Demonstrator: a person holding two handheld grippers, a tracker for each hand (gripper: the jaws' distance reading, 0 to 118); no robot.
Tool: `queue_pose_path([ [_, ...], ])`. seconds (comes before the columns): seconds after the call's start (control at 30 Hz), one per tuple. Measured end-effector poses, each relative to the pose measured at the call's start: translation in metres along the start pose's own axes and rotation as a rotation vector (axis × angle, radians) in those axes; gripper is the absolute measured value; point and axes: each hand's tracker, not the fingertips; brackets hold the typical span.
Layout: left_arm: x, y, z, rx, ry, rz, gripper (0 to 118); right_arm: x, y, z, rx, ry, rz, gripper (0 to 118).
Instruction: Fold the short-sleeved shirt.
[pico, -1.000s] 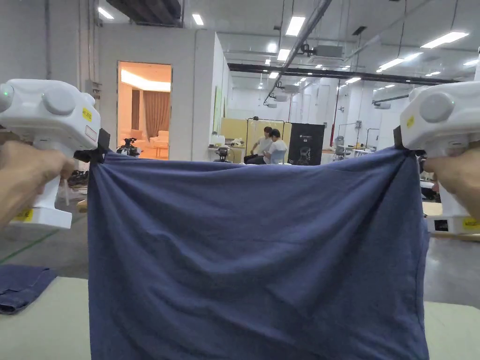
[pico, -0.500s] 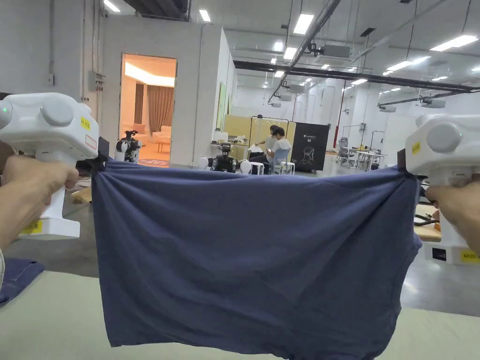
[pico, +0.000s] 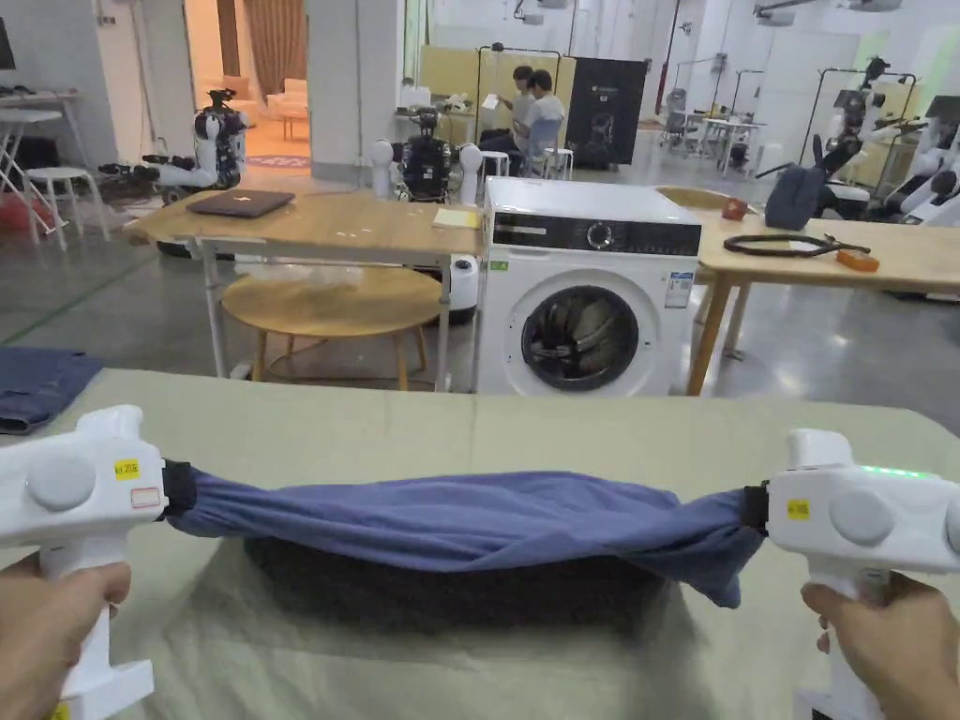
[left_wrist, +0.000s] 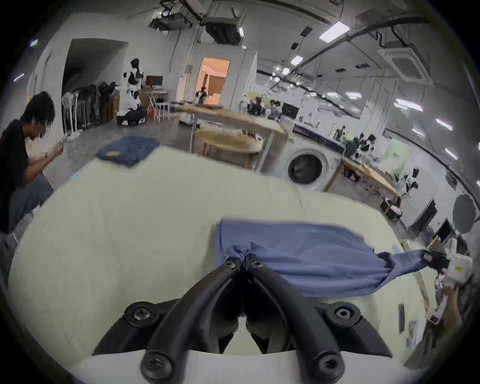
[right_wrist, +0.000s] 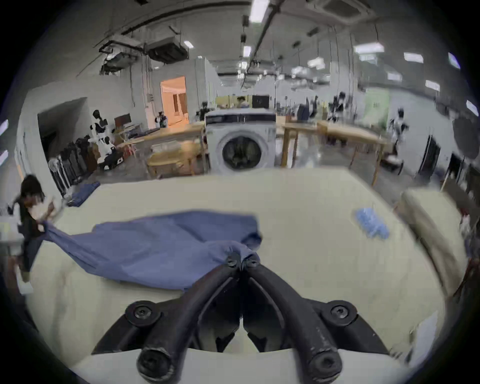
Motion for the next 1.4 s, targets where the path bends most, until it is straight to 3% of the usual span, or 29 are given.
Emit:
queue_pose_path([
  [0.17,-0.016,-0.098,0.039,-0.151,0.042,-0.116,0,0.028,-0.122,0.023,-0.126,-0.051,0.048,0],
  [0.3,-0.032,-0.159,0.096,-0.108,-0.003,-0.111,0,0.037,-0.202,0.086,-0.116,0.014,0.002,0],
  [0.4,-0.036,-0.194,0.143,-0.156,-0.023,-0.145,0,0.043,-0.245,0.129,-0.14,0.017,0.019,0],
  [0.53,-0.062,-0.236,0.177,-0.193,0.0,-0.18,0,0.054,-0.288,0.165,-0.203,0.042,0.032,0],
  [0.7,-0.086,-0.282,0.217,-0.29,-0.012,-0.115,0,0.066,-0.322,0.214,-0.232,0.092,0.025,0],
  [0.83,-0.086,-0.309,0.24,-0.326,-0.026,-0.139,0,0.062,-0.337,0.234,-0.26,0.093,0.092,0],
  [0.97,-0.092,-0.316,0.228,-0.32,-0.018,-0.166,4,0.066,-0.34,0.224,-0.279,0.094,0.054,0],
  [1.0,-0.089,-0.314,0.229,-0.299,-0.009,-0.179,23,0.066,-0.336,0.223,-0.28,0.079,0.039,5],
  [1.03,-0.084,-0.312,0.229,-0.299,0.0,-0.196,62,0.065,-0.331,0.225,-0.278,0.053,0.01,33],
  [1.07,-0.078,-0.308,0.231,-0.291,0.002,-0.214,84,0.065,-0.327,0.226,-0.274,0.046,-0.008,68],
  [1.1,-0.073,-0.303,0.234,-0.271,-0.012,-0.236,89,0.064,-0.321,0.23,-0.259,0.062,-0.04,99],
  [1.13,-0.067,-0.297,0.238,-0.249,-0.042,-0.26,89,0.07,-0.32,0.227,-0.232,0.112,-0.063,116],
  [1.17,-0.062,-0.294,0.239,-0.246,-0.05,-0.271,89,0.069,-0.315,0.23,-0.208,0.108,-0.075,116],
  [1.23,-0.049,-0.285,0.236,-0.264,-0.034,-0.293,88,0.063,-0.306,0.23,-0.216,0.099,-0.072,116],
  [1.27,-0.046,-0.281,0.234,-0.285,-0.057,-0.28,75,0.056,-0.299,0.235,-0.233,0.096,-0.059,111],
  [1.3,-0.033,-0.277,0.243,-0.284,-0.108,-0.237,41,0.054,-0.297,0.236,-0.255,0.107,-0.049,90],
  [1.33,-0.029,-0.276,0.244,-0.268,-0.137,-0.179,0,0.053,-0.297,0.238,-0.248,0.111,-0.057,1],
  [1.37,-0.03,-0.277,0.242,-0.275,-0.144,-0.141,0,0.051,-0.298,0.237,-0.239,0.106,-0.058,0],
  [1.4,-0.032,-0.277,0.241,-0.261,-0.116,-0.096,0,0.052,-0.31,0.238,-0.182,0.029,-0.108,0],
])
